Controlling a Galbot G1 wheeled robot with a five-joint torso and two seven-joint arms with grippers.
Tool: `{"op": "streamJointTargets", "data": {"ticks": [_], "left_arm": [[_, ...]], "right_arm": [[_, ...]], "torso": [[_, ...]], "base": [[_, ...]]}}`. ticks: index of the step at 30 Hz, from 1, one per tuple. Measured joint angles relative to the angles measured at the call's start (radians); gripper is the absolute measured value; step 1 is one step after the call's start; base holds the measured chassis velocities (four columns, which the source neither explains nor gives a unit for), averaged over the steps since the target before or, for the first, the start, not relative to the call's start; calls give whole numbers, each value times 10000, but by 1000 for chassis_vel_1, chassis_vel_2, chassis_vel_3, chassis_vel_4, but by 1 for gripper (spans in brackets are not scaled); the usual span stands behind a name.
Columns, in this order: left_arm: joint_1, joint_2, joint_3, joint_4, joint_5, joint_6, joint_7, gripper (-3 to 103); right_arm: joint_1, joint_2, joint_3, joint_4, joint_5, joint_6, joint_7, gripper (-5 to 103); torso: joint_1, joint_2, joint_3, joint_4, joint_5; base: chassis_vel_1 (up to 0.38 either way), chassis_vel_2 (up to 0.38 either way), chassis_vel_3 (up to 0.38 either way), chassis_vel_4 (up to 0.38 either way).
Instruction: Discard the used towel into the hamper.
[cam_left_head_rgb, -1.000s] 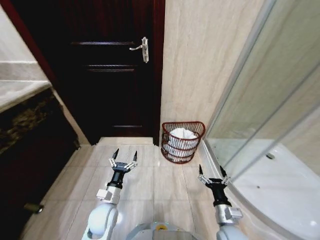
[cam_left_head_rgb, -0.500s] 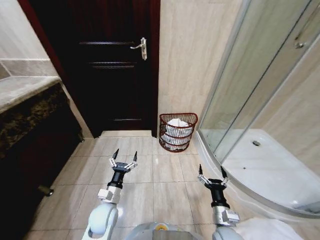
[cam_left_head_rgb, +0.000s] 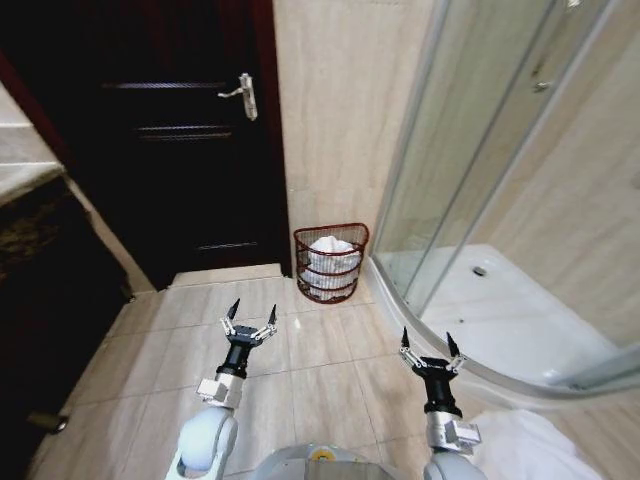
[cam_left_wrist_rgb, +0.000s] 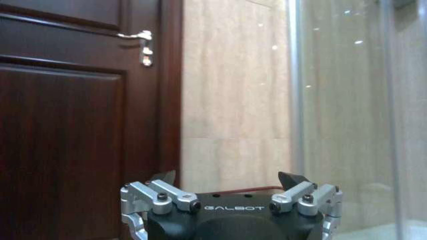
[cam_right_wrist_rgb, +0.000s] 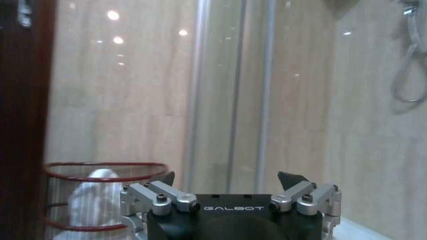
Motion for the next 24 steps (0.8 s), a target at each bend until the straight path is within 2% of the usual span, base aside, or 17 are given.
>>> {"op": "streamJointTargets", "data": {"ticks": [24], "left_arm": [[13, -112, 10, 43, 127, -150, 34, 100]], "right_arm": [[-191, 46, 7, 234, -122, 13, 289, 100]], "torso": [[0, 0, 0, 1, 0]], "base": [[-126, -124, -122, -135]]}}
